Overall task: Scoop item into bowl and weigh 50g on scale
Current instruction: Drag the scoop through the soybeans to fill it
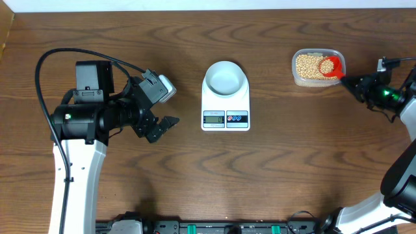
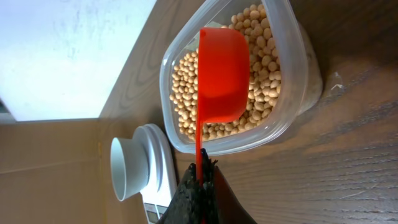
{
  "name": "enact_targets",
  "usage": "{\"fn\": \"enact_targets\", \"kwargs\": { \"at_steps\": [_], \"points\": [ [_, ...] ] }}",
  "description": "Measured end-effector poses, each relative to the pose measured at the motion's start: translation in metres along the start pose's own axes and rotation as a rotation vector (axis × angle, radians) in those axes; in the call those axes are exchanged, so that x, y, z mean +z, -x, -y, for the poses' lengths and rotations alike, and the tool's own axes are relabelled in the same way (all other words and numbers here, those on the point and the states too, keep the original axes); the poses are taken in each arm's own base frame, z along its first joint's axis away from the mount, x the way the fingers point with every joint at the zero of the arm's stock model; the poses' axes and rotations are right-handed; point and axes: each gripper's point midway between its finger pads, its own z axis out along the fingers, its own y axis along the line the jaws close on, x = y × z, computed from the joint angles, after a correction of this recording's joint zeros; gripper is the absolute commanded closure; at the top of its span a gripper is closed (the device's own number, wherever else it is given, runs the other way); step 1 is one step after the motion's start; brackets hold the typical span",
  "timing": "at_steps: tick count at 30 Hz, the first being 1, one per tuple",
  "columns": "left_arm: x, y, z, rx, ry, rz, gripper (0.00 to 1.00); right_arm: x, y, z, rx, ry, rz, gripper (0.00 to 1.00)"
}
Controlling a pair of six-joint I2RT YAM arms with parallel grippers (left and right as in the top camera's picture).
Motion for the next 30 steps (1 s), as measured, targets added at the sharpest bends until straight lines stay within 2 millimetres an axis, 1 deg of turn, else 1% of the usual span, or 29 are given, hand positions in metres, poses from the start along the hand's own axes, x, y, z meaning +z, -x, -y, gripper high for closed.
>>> {"fn": "enact_targets", "kwargs": {
  "at_steps": [15, 25, 30],
  "points": [
    [0.0, 0.0, 0.0, 0.0, 0.0, 0.0, 0.04, -0.003, -0.001, -0.013, -0.006, 0.085, -0.014, 0.99],
    [0.0, 0.0, 0.0, 0.0, 0.0, 0.0, 0.04, -0.004, 0.005, -0.022, 0.006, 0.129, -0.003, 0.99],
    [0.0, 0.0, 0.0, 0.0, 0.0, 0.0, 0.04, 0.001, 0.005, -0.03, 0.013, 0.149, -0.009, 0.99]
  ]
}}
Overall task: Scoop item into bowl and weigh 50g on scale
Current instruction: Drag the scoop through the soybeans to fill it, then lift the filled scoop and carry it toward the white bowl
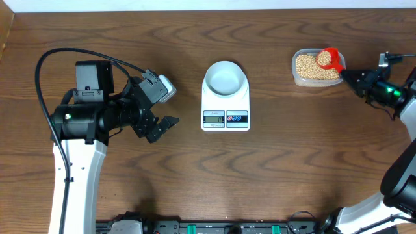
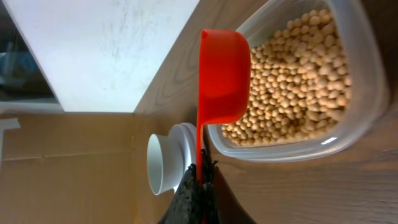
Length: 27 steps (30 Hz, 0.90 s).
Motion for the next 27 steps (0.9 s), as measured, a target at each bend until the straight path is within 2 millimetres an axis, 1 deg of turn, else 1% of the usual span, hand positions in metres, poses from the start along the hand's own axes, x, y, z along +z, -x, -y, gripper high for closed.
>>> {"fn": "enact_targets", "kwargs": {
  "at_steps": [7, 16, 22, 23, 27],
  "points": [
    [0.0, 0.0, 0.0, 0.0, 0.0, 0.0, 0.04, 0.019, -0.009, -0.015, -0.006, 0.027, -0.039, 0.99],
    [0.0, 0.0, 0.0, 0.0, 0.0, 0.0, 0.04, 0.056, -0.031, -0.045, -0.042, 0.078, -0.123, 0.99],
    [0.0, 0.0, 0.0, 0.0, 0.0, 0.0, 0.04, 0.079, -0.052, -0.066, -0.07, 0.113, -0.186, 0.99],
    [0.0, 0.0, 0.0, 0.0, 0.0, 0.0, 0.04, 0.086, -0.059, -0.072, -0.082, 0.123, -0.204, 0.99],
    [0.0, 0.0, 0.0, 0.0, 0.0, 0.0, 0.04, 0.098, -0.072, -0.085, -0.121, 0.149, -0.238, 0.99]
  ]
}}
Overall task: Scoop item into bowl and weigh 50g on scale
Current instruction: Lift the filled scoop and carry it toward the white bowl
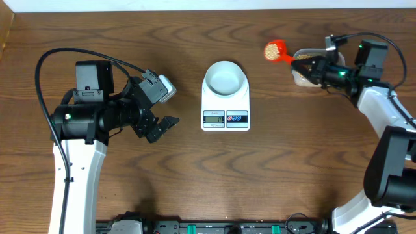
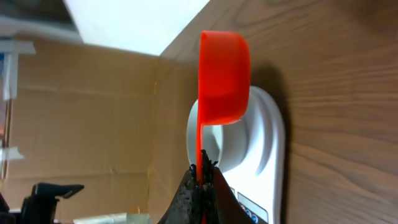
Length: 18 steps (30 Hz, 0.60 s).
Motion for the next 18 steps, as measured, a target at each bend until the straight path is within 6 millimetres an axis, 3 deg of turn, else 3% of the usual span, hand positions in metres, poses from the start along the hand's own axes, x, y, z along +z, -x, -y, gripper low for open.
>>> {"fn": "enact_targets", "kwargs": {
  "at_steps": [8, 18],
  "points": [
    [0.0, 0.0, 0.0, 0.0, 0.0, 0.0, 0.04, 0.038, -0.031, -0.024, -0.045, 0.043, -0.108, 0.99],
    [0.0, 0.0, 0.0, 0.0, 0.0, 0.0, 0.04, 0.064, -0.057, -0.04, -0.159, 0.072, -0.179, 0.99]
  ]
}}
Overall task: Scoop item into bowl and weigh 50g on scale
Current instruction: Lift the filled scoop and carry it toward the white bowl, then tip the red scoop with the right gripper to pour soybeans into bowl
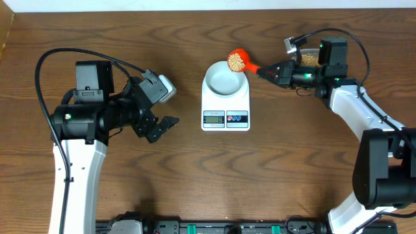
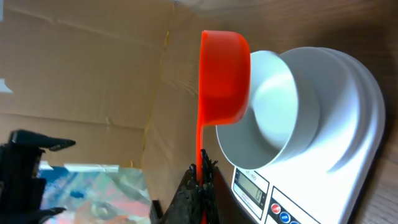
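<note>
A red scoop (image 1: pixel 237 61) heaped with beige beans hangs over the far right rim of the white bowl (image 1: pixel 225 77), which sits on the white scale (image 1: pixel 225 110). My right gripper (image 1: pixel 268 70) is shut on the scoop's handle. In the right wrist view the red scoop (image 2: pixel 222 74) overlaps the bowl (image 2: pixel 267 118), with the right gripper (image 2: pixel 202 171) clamped on the handle and the scale (image 2: pixel 336 162) beneath. My left gripper (image 1: pixel 166 125) rests open to the left of the scale, holding nothing. The bowl looks empty.
The bean container (image 1: pixel 311 58) sits at the far right, mostly hidden behind my right wrist. Cardboard shows beyond the table's left edge in the right wrist view. The left arm's base (image 1: pixel 78 117) occupies the table's left side.
My right gripper has moved left with the loaded scoop, from between the container and the scale to the bowl's far right rim. The left arm is where it was.
The scoop lay in the beans in the container, held by my right gripper. Then it was raised, full, at the container's far edge. Then it hung over the table left of the container, and now it is at the bowl's rim.
</note>
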{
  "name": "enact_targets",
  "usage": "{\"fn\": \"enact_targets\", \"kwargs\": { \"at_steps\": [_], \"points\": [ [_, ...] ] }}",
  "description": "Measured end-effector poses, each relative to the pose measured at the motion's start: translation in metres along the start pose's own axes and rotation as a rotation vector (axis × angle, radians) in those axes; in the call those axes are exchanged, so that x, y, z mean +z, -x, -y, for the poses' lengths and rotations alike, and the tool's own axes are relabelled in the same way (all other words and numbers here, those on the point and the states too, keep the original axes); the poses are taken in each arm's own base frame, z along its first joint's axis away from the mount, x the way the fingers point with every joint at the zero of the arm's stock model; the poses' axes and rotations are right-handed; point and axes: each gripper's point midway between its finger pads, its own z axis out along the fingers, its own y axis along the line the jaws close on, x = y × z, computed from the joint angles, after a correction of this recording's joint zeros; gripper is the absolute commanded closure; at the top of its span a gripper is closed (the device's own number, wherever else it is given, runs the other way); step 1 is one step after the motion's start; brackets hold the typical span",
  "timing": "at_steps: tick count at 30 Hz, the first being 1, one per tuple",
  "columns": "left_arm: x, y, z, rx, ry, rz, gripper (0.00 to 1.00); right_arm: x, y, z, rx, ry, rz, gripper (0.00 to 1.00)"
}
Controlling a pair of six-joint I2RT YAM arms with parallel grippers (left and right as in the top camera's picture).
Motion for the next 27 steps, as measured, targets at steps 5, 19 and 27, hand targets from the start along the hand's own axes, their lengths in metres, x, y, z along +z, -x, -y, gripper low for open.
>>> {"fn": "enact_targets", "kwargs": {
  "at_steps": [5, 19, 27],
  "points": [
    [0.0, 0.0, 0.0, 0.0, 0.0, 0.0, 0.04, 0.005, -0.002, -0.001, -0.075, -0.008, -0.006, 0.99],
    [0.0, 0.0, 0.0, 0.0, 0.0, 0.0, 0.04, 0.024, -0.026, 0.009, -0.282, -0.086, -0.079, 0.99],
    [0.0, 0.0, 0.0, 0.0, 0.0, 0.0, 0.04, 0.026, -0.028, 0.011, -0.35, -0.096, -0.089, 0.99]
  ]
}}
